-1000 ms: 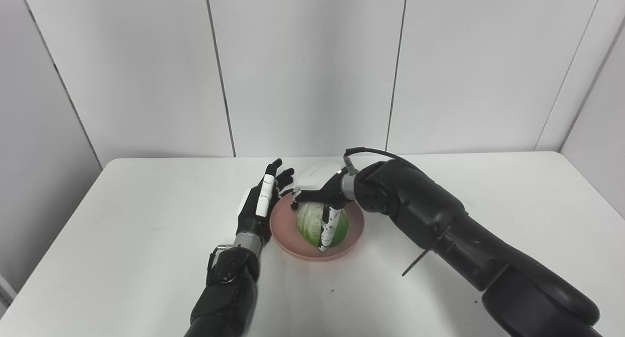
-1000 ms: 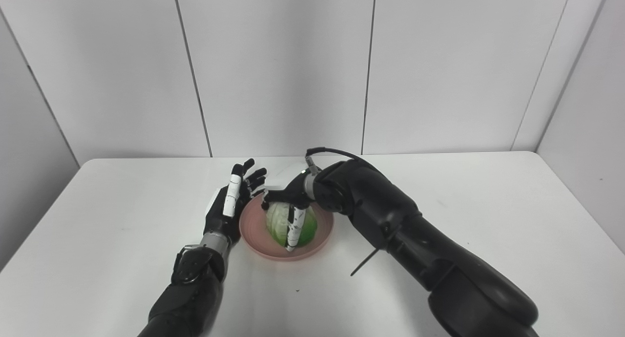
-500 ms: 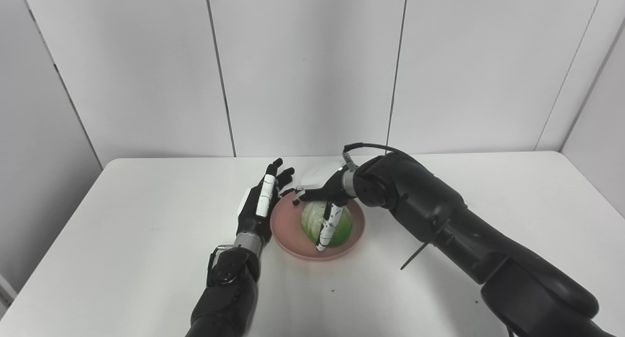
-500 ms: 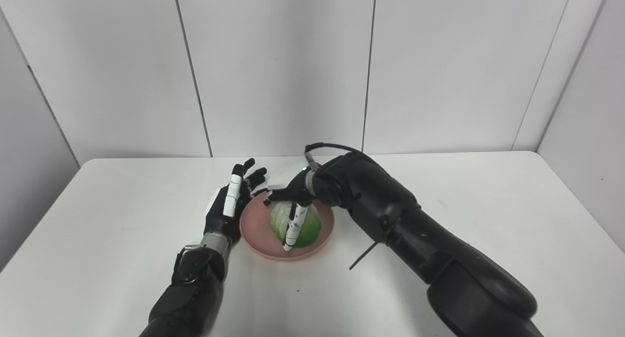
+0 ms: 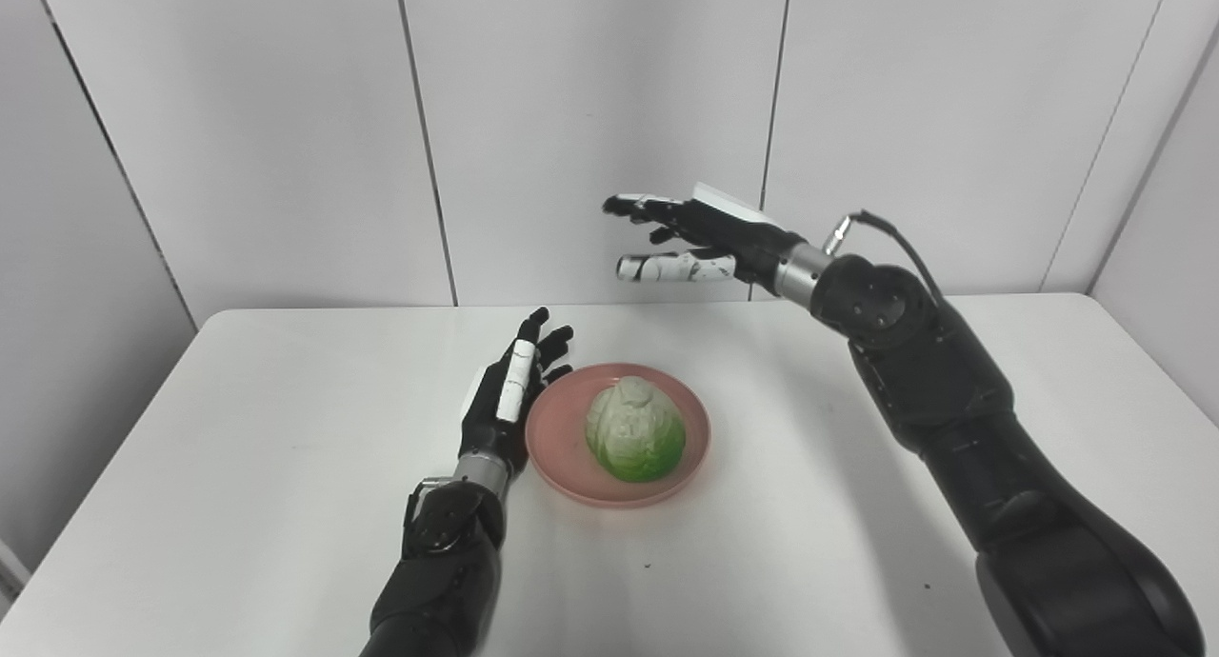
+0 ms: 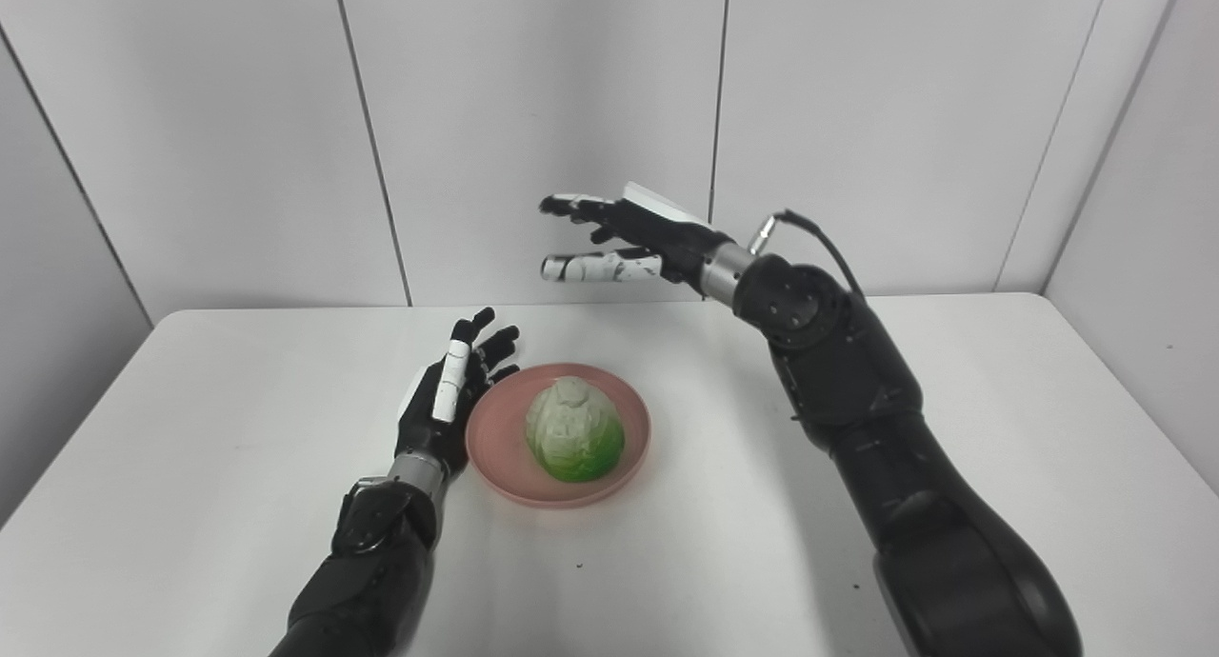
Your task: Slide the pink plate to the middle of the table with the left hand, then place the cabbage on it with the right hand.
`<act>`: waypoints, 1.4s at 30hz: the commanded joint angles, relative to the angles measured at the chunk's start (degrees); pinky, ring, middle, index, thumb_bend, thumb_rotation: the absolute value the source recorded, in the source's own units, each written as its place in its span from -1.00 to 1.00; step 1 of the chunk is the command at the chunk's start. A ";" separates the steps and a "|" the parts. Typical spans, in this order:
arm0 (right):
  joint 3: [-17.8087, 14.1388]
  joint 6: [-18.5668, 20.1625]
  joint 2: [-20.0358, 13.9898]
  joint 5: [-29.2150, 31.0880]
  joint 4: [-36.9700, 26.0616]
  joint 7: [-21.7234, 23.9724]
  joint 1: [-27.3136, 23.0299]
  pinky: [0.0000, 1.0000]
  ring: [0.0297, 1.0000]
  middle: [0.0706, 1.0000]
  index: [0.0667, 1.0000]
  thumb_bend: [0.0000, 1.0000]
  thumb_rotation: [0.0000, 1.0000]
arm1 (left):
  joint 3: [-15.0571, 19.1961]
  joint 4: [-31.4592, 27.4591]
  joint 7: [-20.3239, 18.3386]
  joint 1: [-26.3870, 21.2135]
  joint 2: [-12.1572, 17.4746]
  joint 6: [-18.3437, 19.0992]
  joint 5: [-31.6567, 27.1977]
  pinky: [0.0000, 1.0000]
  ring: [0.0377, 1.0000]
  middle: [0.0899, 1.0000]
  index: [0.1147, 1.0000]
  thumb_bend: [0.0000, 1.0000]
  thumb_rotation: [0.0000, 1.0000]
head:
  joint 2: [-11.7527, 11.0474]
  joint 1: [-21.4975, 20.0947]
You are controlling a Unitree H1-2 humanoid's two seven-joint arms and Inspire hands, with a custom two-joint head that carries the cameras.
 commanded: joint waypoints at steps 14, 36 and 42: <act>-17.19 -3.46 11.63 22.33 0.01 -15.52 4.76 1.00 1.00 1.00 1.00 1.00 1.00 | 1.12 3.49 0.39 1.06 0.37 -0.89 -0.85 0.72 0.81 0.68 0.81 1.00 0.75 | 0.04 -0.17; -13.33 -13.28 14.04 17.40 9.03 -26.03 12.71 1.00 1.00 1.00 1.00 1.00 1.00 | -0.24 3.28 13.07 -0.53 0.85 -3.52 5.57 1.00 1.00 0.99 1.00 1.00 0.99 | 0.08 0.48; -10.19 -13.73 13.28 12.56 7.39 -29.63 15.45 1.00 1.00 1.00 1.00 1.00 1.00 | -0.73 3.96 16.32 -0.63 0.54 -3.44 6.23 1.00 1.00 0.99 1.00 0.96 1.00 | 0.38 1.15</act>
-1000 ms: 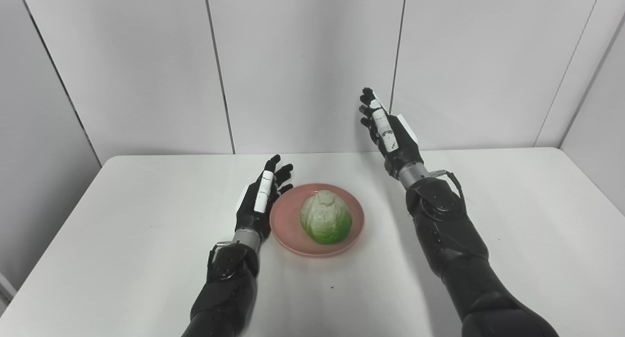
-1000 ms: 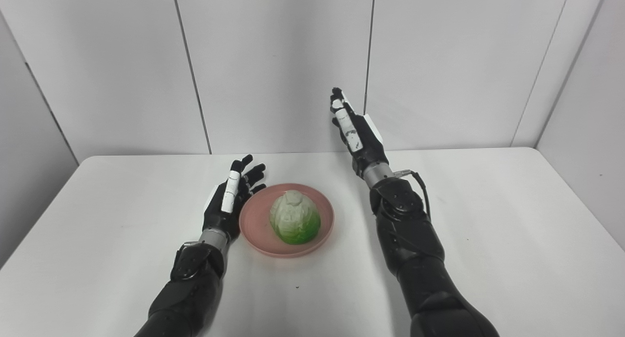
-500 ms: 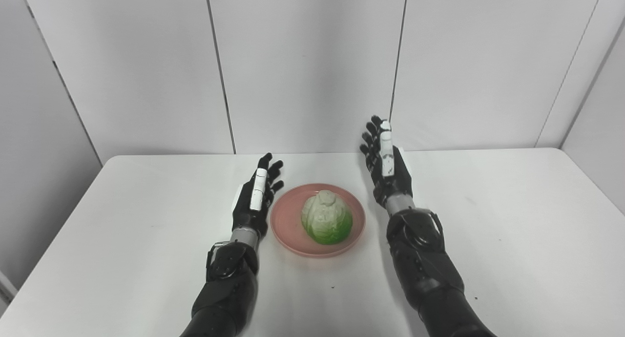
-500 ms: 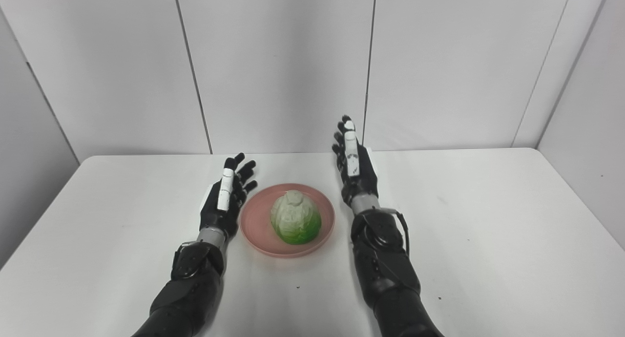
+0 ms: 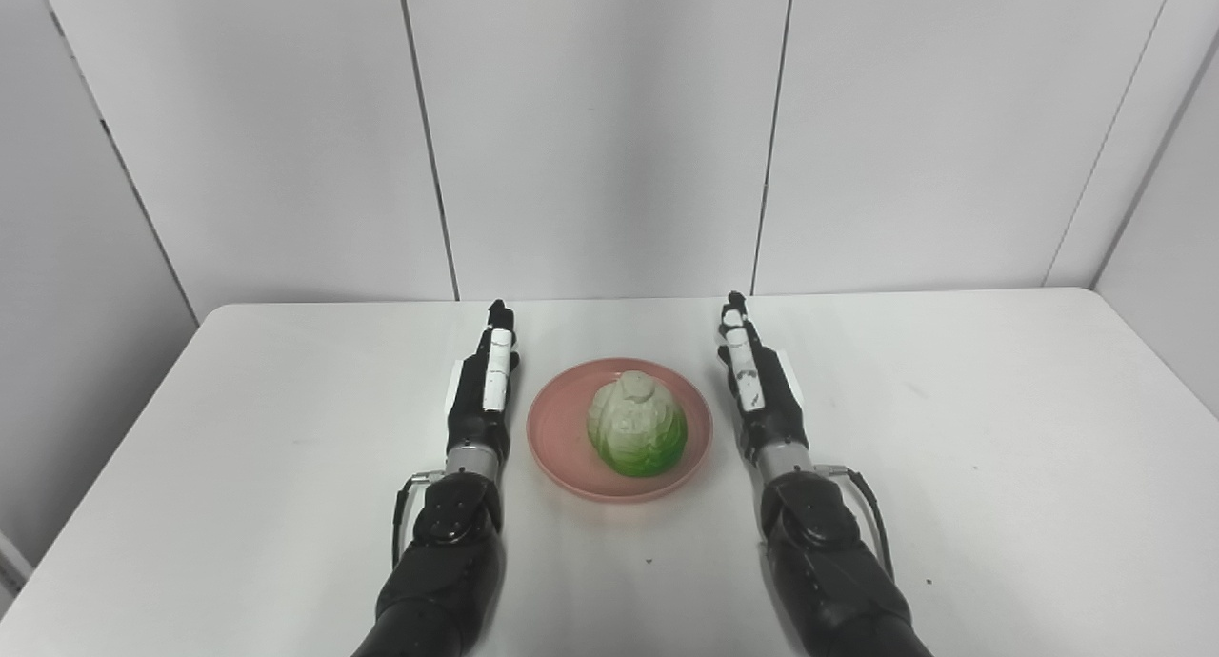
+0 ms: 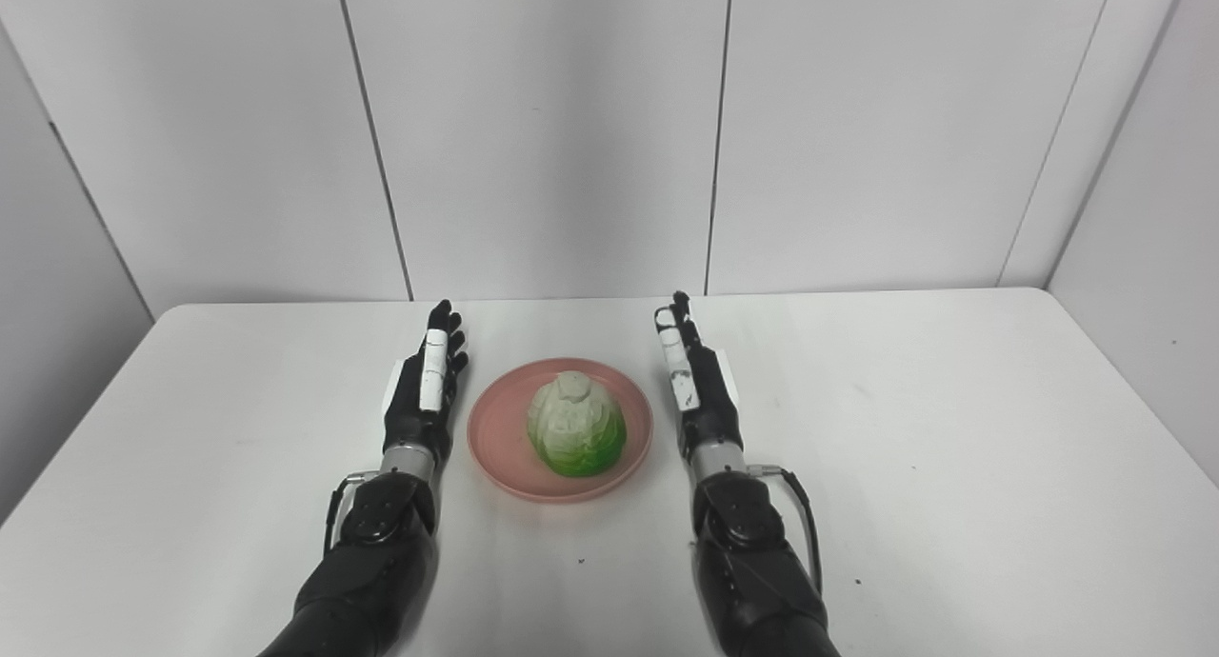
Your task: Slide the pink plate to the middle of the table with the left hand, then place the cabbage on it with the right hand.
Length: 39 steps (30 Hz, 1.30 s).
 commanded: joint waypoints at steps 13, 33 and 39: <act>-6.59 -3.16 2.24 7.97 4.54 4.59 -0.08 1.00 1.00 0.95 1.00 1.00 1.00 | 0.93 -0.89 7.87 1.61 -0.41 -0.31 0.51 0.99 1.00 0.99 1.00 0.90 1.00 | 0.10 0.32; -7.02 -3.16 3.88 5.80 4.58 1.20 0.82 1.00 1.00 1.00 1.00 1.00 1.00 | -2.82 -1.98 9.70 3.06 0.71 -0.77 4.29 0.85 1.00 0.95 1.00 0.79 0.86 | 0.45 -0.65; -7.55 -3.16 4.34 6.56 4.85 1.57 1.32 1.00 1.00 1.00 1.00 1.00 1.00 | -4.41 -1.66 11.18 2.74 1.16 -0.77 6.04 0.76 0.94 0.91 0.98 0.86 0.85 | 0.55 -0.76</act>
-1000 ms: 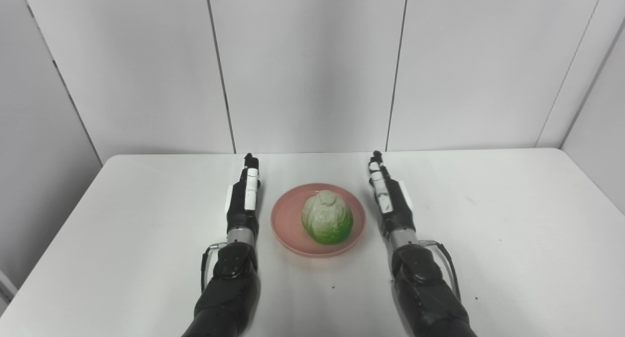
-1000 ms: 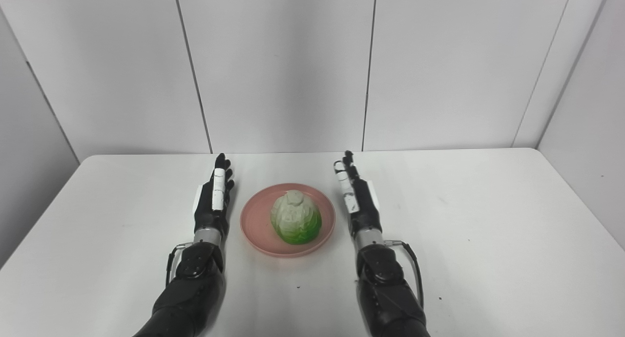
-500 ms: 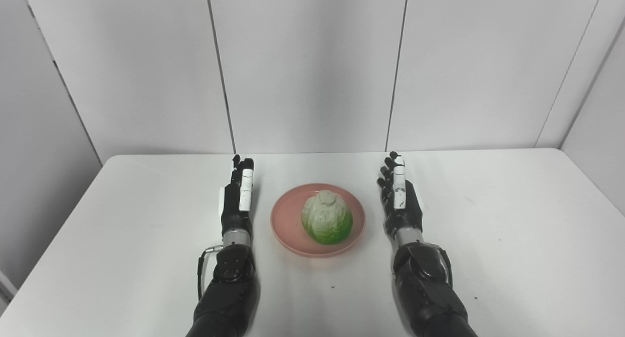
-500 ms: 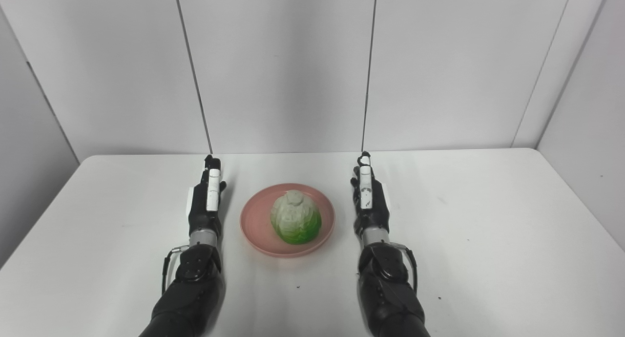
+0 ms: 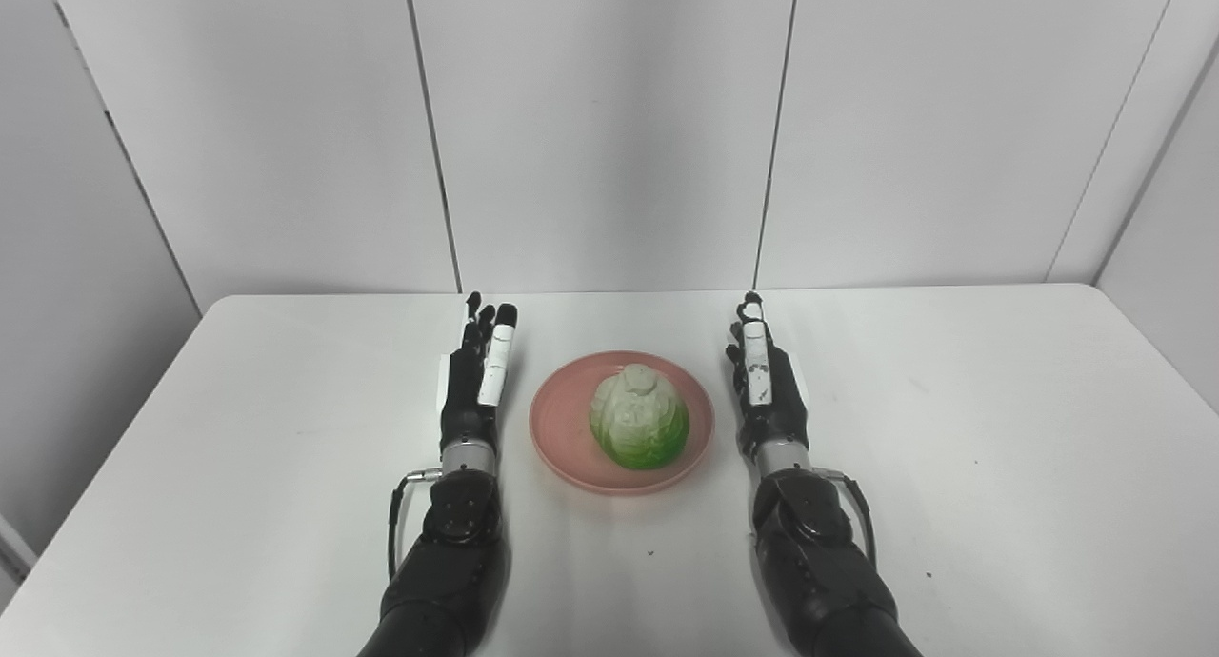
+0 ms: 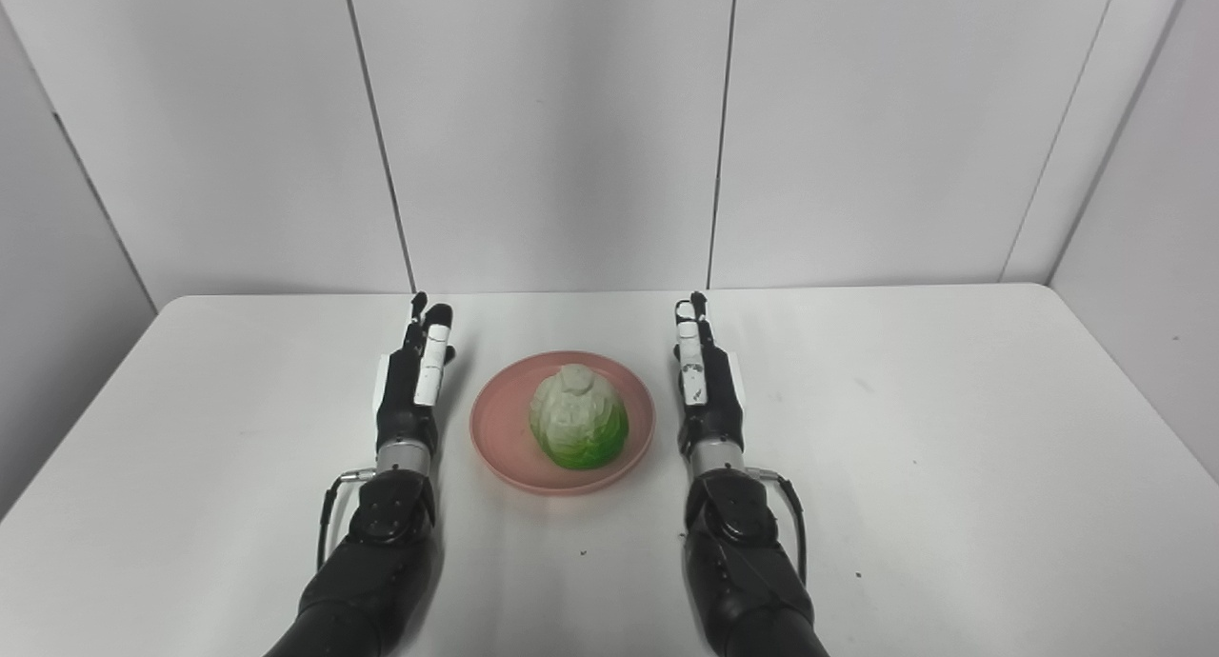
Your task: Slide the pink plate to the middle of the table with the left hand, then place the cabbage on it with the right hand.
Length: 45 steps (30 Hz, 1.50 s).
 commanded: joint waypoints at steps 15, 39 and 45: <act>0.25 -2.49 1.61 0.04 1.35 0.39 2.79 1.00 1.00 1.00 1.00 1.00 1.00 | -0.93 1.65 -0.05 1.15 0.71 -0.79 0.27 0.92 0.99 0.93 0.97 0.82 0.83 | -0.14 -0.13; 2.06 -2.50 0.85 -1.56 1.70 -0.70 1.74 1.00 1.00 1.00 1.00 1.00 1.00 | -1.98 2.06 1.76 0.85 0.02 -0.74 1.57 1.00 1.00 0.95 1.00 0.85 0.97 | -0.38 -0.42; 3.12 -2.50 0.59 -2.64 1.47 -1.18 2.18 1.00 1.00 1.00 1.00 1.00 1.00 | -1.72 1.32 1.20 0.77 -0.17 -0.75 1.44 1.00 1.00 0.96 0.99 0.84 0.96 | -0.38 -0.55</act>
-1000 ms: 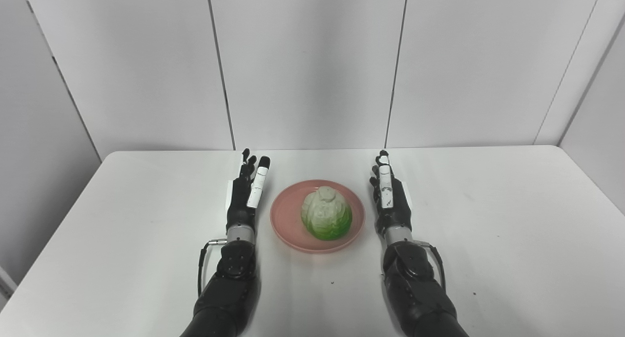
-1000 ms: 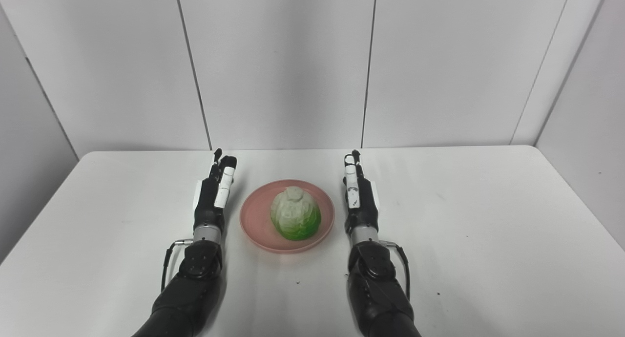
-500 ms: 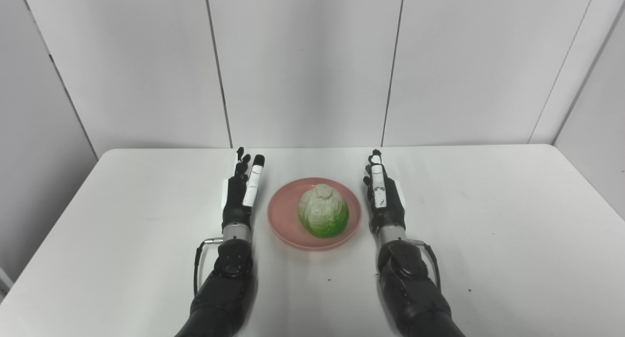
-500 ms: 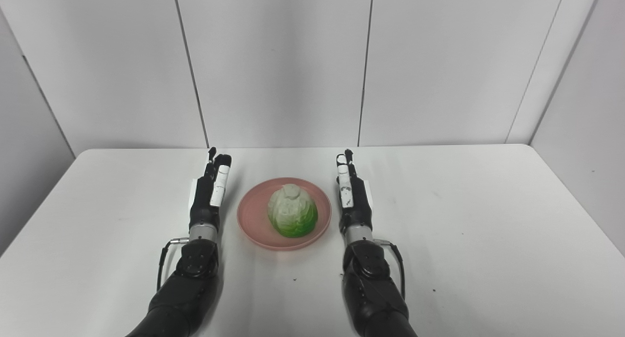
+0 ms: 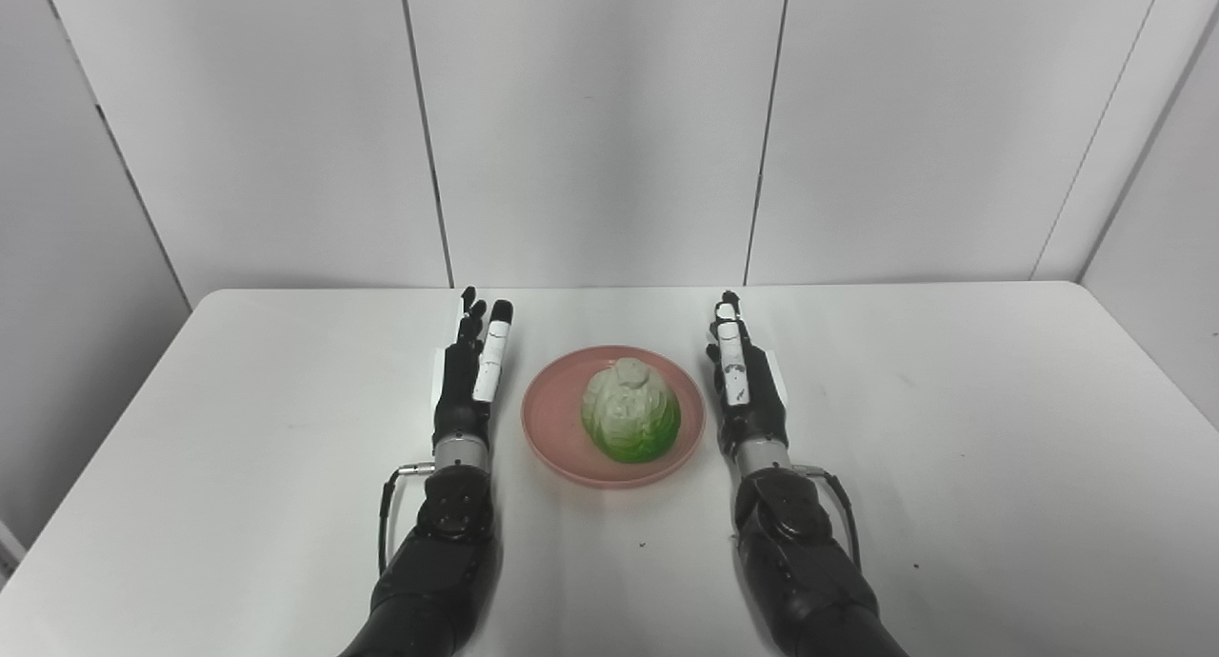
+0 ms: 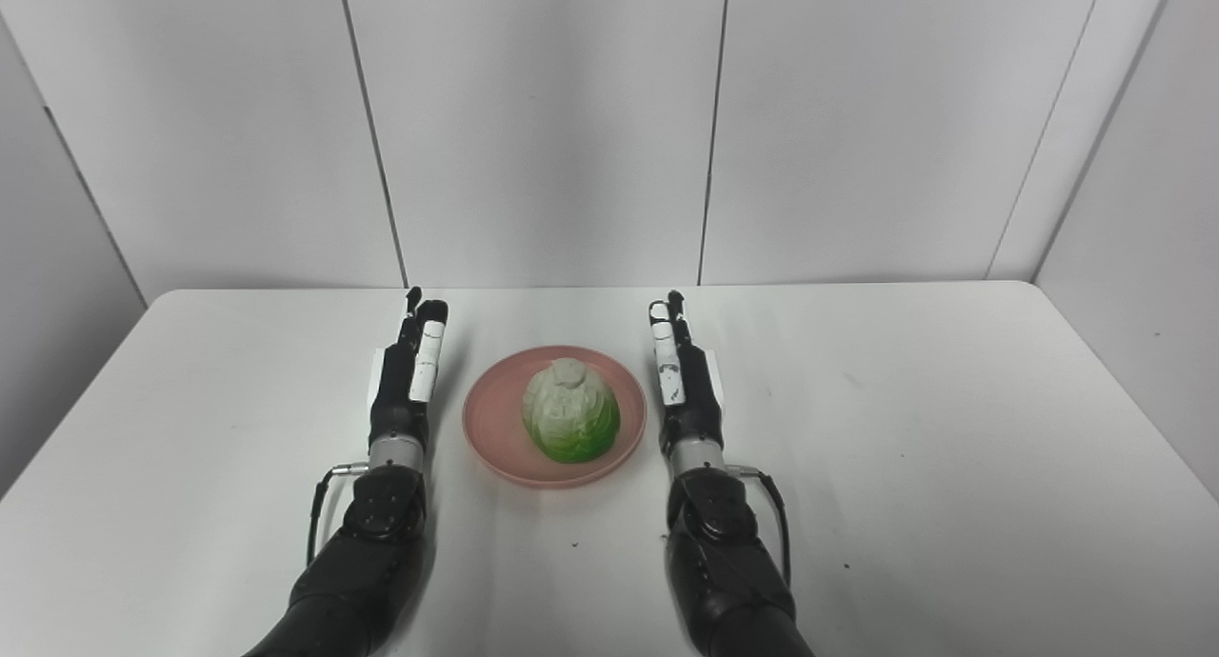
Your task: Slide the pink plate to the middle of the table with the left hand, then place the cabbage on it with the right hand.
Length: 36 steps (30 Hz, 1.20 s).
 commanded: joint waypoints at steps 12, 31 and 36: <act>0.73 -2.27 0.02 -0.17 0.88 -0.20 2.47 1.00 1.00 1.00 1.00 1.00 1.00 | -0.19 0.31 -0.53 0.81 -0.48 -0.86 0.21 1.00 1.00 0.96 0.99 0.88 0.99 | -0.50 0.34; 1.01 -2.27 0.08 -0.63 -0.12 -1.18 2.73 1.00 1.00 1.00 0.99 1.00 1.00 | -1.25 -0.67 -0.15 0.79 -0.73 -0.84 1.45 1.00 0.98 0.94 0.95 0.86 1.00 | -0.34 0.19; 1.09 -2.27 0.30 -0.63 -0.46 -1.44 2.88 1.00 1.00 1.00 0.98 1.00 1.00 | -1.49 -0.75 -1.70 0.50 -0.85 -0.77 0.91 1.00 0.98 0.94 0.94 0.88 1.00 | -0.34 0.02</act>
